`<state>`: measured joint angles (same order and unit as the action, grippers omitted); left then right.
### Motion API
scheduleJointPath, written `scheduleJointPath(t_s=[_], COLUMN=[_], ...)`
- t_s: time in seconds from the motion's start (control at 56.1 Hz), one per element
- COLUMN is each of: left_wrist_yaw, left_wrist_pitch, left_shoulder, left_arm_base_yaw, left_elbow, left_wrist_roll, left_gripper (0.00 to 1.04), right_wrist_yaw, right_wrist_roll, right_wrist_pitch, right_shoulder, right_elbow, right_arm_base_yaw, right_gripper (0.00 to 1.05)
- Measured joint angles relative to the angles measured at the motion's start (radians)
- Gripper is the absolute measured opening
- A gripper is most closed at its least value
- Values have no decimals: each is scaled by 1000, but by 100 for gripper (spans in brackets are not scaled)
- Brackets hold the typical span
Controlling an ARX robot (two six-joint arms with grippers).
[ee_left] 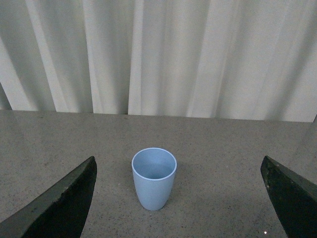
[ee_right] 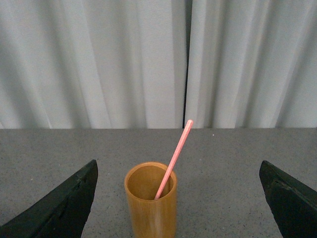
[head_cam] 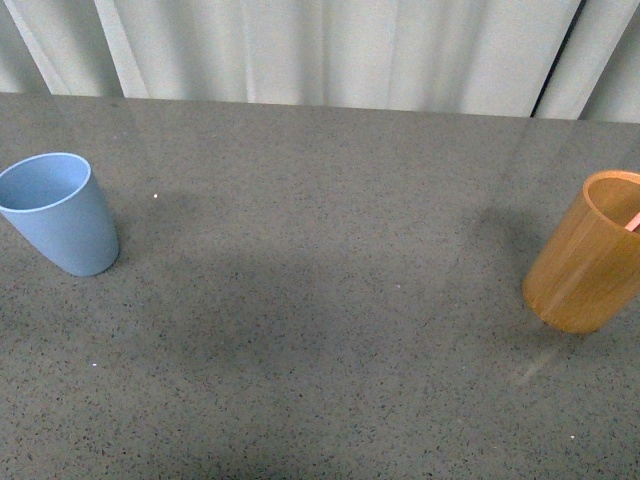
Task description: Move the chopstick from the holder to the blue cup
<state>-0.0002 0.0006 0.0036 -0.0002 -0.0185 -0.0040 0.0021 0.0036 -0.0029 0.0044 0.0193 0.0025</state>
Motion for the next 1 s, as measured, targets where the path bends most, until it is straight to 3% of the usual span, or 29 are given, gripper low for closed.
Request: scheduleJointPath(t_s=[0.999], left_wrist_yaw=[0], left_wrist_pitch=[0], left_shoulder=[0], left_arm_base_yaw=[0], left_elbow=[0], left_wrist_roll=[0], left_gripper=[98], right_wrist_yaw=[0], right_wrist_roll=[0], right_wrist_pitch=[0], right_shoulder=[0], right_elbow=[0], right_arm_base_yaw=[0], right_gripper=[95])
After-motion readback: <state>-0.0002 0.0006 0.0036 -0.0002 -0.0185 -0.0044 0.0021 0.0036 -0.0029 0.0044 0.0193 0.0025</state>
